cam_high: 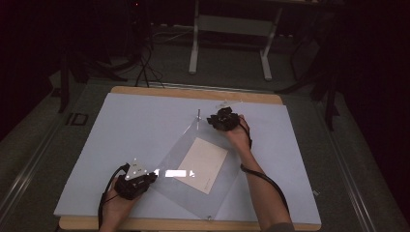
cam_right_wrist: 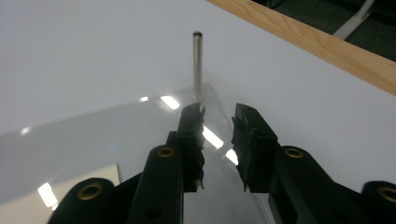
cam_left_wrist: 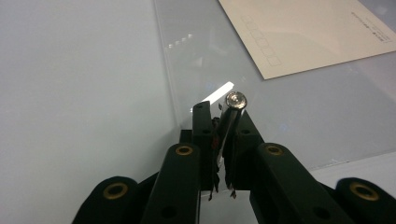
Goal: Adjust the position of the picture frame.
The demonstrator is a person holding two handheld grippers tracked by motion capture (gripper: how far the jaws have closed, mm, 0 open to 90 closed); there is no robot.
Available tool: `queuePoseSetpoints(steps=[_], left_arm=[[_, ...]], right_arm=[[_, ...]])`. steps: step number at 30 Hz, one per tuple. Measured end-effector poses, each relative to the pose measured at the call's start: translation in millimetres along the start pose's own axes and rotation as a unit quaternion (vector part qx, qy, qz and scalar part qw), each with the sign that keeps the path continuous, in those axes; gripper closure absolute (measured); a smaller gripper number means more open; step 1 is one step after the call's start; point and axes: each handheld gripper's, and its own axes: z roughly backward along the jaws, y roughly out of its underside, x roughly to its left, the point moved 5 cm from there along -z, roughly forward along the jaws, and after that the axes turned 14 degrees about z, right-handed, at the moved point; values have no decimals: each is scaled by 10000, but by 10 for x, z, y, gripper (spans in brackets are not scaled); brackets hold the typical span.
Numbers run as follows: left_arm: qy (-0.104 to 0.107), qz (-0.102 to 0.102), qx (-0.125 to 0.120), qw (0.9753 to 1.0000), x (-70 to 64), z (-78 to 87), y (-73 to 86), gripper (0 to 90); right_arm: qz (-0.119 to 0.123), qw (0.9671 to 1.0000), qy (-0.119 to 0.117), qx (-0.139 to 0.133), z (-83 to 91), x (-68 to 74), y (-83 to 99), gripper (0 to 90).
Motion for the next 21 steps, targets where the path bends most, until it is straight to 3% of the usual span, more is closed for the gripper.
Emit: queuePoseSetpoints(steps=[7, 15, 19, 21], left_arm=[[-50, 30, -52, 10000, -7, 1, 5, 831], [-76, 72, -115, 9999, -15, 2, -3, 802], [-93, 87, -197, 9997, -32, -5, -22, 799], [-70, 178, -211, 9996, -18, -21, -25, 822]], right_arm=[[-175, 9998, -44, -55, -211, -7, -118, 738], [-108, 9999, -81, 11, -420, 24, -310, 709], [-20, 9998, 13, 179, -576, 65, -331, 743], [-130, 9994, 153, 288, -653, 74, -320, 800]])
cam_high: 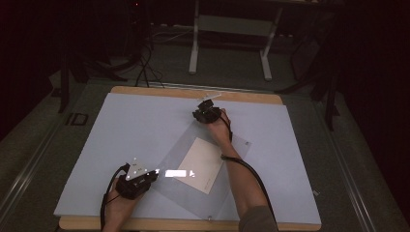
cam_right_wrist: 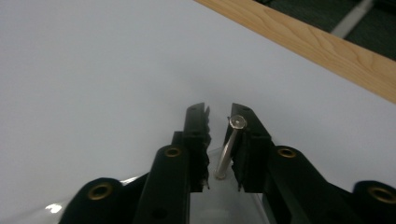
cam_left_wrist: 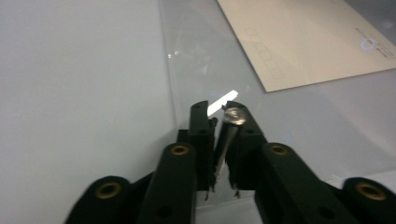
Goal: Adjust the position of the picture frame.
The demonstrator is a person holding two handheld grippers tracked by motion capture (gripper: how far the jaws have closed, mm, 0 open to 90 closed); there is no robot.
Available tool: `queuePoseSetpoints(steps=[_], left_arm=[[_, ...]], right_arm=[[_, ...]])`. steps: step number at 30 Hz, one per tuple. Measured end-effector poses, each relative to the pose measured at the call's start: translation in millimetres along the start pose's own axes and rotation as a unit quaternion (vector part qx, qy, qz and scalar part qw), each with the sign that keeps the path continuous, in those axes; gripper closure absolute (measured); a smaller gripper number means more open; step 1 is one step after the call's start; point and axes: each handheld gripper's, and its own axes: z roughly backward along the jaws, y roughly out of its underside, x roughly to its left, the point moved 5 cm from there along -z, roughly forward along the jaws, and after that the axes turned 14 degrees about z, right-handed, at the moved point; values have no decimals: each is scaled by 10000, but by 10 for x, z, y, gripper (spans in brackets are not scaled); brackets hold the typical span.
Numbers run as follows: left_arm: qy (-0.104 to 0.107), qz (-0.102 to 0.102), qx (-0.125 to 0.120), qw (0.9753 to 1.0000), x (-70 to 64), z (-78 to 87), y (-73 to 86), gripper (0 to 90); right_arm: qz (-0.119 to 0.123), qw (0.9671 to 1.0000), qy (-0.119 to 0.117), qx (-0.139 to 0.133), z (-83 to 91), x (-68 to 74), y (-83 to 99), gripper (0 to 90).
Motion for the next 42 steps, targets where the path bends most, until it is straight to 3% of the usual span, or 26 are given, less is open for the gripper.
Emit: queuePoseSetpoints(steps=[4, 12, 15, 22, 29, 32, 36, 37, 42], left_arm=[[-65, -44, -21, 10000, -10, 0, 2, 837], [20, 154, -37, 9999, 6, 3, 2, 837], [154, 391, -69, 9991, 20, 1, 0, 831], [227, 494, -97, 9985, -3, 9, -32, 823], [281, 587, -122, 9978, -18, 29, -130, 815], [237, 711, -135, 9971, 4, -8, -203, 808], [189, 687, -174, 9973, 41, -18, -292, 805], [162, 709, -220, 9971, 82, -23, -374, 804], [165, 848, -261, 9959, 223, -65, -589, 794]], right_arm=[[-207, 9998, 39, 37, -29, -15, 17, 846], [-236, 9997, -18, 98, -12, -25, 10, 849], [-143, 9998, -41, 153, 0, -27, -2, 851], [-153, 9997, -83, 164, 57, -62, 19, 851], [-202, 9995, -60, 223, 205, -122, 4, 852], [-282, 9992, -57, 284, 323, -209, 73, 853], [-317, 9989, -76, 328, 465, -285, 140, 852], [-394, 9987, -70, 317, 574, -338, 182, 852], [-529, 9981, -1, 301, 755, -424, 254, 850]])
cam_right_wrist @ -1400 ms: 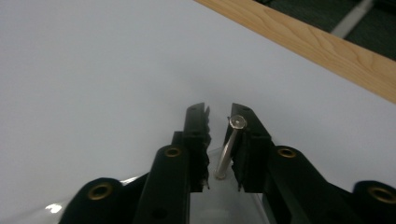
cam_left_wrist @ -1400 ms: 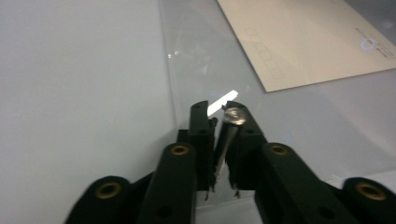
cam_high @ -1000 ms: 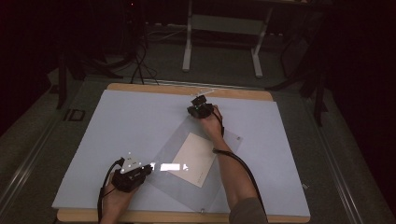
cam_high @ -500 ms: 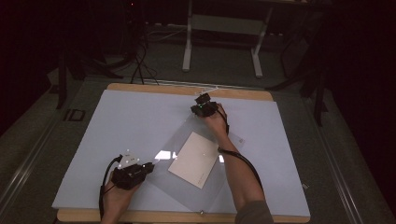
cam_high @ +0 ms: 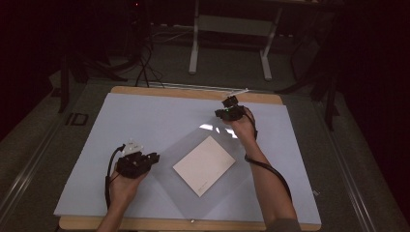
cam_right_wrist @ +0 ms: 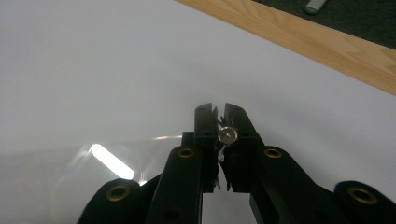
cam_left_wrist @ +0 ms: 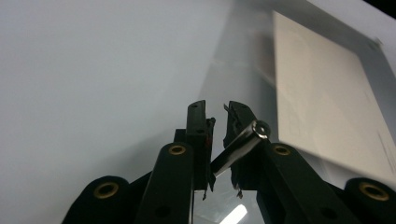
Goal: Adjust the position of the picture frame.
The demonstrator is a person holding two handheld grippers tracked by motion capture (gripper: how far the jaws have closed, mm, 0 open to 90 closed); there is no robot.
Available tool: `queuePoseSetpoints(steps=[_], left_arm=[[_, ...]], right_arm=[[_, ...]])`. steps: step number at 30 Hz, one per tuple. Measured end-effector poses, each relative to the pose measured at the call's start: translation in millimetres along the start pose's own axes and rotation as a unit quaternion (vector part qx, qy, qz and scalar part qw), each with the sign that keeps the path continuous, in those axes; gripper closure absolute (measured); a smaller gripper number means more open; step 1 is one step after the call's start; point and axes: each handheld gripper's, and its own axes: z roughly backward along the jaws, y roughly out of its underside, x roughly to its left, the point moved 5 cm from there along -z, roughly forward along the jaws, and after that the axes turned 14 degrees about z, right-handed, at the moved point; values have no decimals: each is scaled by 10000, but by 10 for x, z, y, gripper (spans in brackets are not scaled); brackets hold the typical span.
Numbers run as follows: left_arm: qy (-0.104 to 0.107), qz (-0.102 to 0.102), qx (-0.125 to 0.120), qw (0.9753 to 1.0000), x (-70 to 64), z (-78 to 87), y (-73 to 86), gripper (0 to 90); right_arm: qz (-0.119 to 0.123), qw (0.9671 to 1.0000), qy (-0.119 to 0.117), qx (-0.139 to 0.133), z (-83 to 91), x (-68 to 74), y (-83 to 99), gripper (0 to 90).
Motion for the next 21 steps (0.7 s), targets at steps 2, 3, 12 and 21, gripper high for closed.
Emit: queuePoseSetpoints(steps=[2, 3, 12, 21], left_arm=[[-1, 57, 22, 10000, 70, -44, -126, 794], [17, 83, 32, 10000, 91, -60, -163, 794], [-5, 118, 235, 9997, 277, -318, -510, 807], [-152, 180, 552, 9982, 391, -750, -792, 823]], right_arm=[[-63, 10000, 36, 14, 113, -44, 61, 848], [-71, 10000, 48, 18, 157, -57, 86, 847], [-277, 9993, 197, 160, 445, -76, 381, 844], [-398, 9975, 413, 401, 678, -8, 671, 842]])
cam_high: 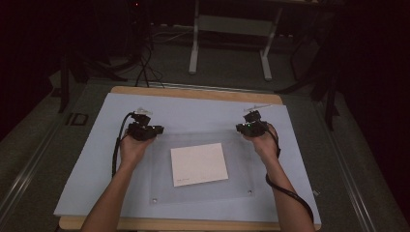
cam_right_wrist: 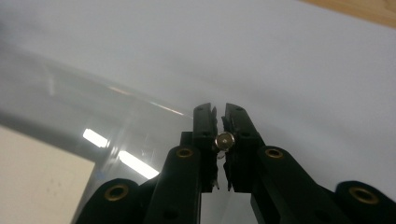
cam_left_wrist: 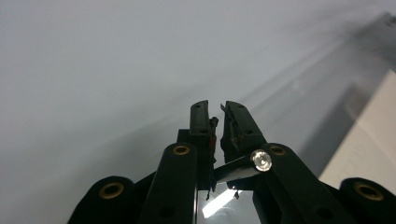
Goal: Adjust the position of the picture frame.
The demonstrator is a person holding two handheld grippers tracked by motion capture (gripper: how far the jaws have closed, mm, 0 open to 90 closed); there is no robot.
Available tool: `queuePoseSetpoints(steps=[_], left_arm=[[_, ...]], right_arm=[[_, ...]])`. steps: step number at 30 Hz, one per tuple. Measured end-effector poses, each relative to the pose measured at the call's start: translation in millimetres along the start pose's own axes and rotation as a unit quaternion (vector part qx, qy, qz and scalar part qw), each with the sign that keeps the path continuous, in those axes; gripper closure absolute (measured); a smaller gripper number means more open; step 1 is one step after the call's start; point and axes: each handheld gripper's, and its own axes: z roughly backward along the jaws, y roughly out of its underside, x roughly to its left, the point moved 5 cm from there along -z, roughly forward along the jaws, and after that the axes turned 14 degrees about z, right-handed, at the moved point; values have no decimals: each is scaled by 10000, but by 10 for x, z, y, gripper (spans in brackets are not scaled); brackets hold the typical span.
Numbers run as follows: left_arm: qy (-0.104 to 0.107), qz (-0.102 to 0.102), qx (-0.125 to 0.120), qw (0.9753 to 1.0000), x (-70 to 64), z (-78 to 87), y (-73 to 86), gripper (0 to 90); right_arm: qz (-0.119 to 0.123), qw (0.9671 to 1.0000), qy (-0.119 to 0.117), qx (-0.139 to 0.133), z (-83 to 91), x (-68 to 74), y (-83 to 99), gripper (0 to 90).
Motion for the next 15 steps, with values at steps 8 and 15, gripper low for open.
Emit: queuePoseSetpoints(steps=[8, 15], left_arm=[[-143, 225, 241, 9994, 10, -294, 42, 829], [-186, 285, 195, 9992, 16, -312, 74, 830]], right_arm=[[-60, 9998, 42, 183, -34, 24, 297, 848], [-135, 9998, 56, 121, -99, 35, 369, 849]])
